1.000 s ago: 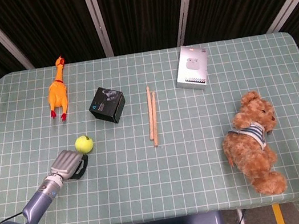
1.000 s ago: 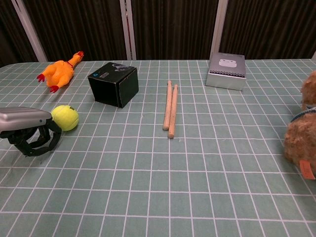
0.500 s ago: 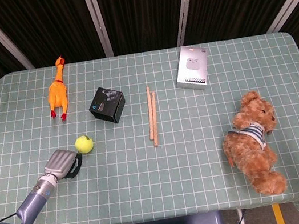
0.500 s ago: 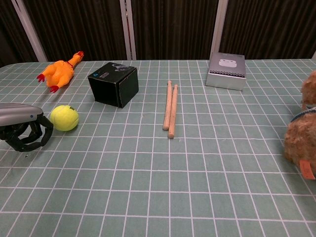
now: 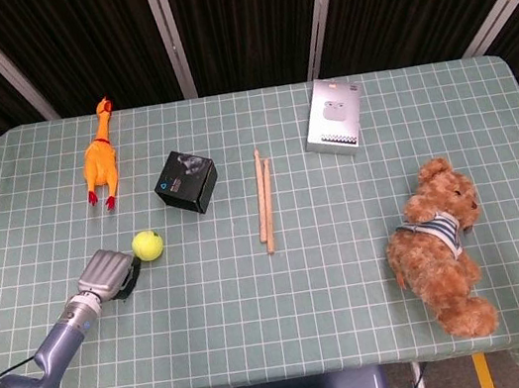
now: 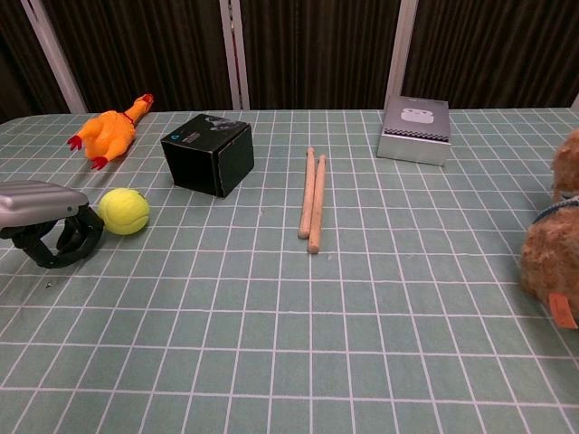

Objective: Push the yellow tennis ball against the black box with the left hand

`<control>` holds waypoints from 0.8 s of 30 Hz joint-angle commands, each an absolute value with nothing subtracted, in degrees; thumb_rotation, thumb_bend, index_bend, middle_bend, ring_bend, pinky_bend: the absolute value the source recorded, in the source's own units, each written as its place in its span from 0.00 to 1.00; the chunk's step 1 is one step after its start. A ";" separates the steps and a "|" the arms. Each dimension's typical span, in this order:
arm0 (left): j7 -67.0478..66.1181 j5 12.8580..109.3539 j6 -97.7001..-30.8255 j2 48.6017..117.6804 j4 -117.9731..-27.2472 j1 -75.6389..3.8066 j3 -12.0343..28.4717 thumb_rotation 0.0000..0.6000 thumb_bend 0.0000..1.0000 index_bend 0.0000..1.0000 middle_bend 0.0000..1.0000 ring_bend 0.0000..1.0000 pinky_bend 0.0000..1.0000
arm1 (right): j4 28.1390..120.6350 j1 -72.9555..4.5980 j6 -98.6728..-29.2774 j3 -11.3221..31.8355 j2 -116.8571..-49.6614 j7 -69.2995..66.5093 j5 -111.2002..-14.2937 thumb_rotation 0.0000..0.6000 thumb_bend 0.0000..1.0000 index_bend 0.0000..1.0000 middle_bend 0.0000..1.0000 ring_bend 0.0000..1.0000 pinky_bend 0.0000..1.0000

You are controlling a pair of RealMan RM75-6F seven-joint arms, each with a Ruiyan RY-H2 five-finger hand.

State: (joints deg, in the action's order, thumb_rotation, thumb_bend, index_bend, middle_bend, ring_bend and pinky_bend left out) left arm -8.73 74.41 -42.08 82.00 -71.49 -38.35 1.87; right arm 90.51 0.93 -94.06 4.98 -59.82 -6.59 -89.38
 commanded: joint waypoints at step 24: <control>0.80 76.31 -38.54 90.60 -56.57 -44.29 5.10 1.00 0.48 0.52 0.54 0.40 0.43 | 90.38 0.36 -92.89 4.67 -59.72 -6.70 -89.50 1.00 0.35 0.00 0.00 0.00 0.00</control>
State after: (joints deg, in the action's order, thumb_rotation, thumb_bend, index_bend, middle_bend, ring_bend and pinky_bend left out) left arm -0.40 75.66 -38.65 89.79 -57.38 -43.83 4.91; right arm 90.38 0.42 -92.96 4.69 -59.73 -6.73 -89.52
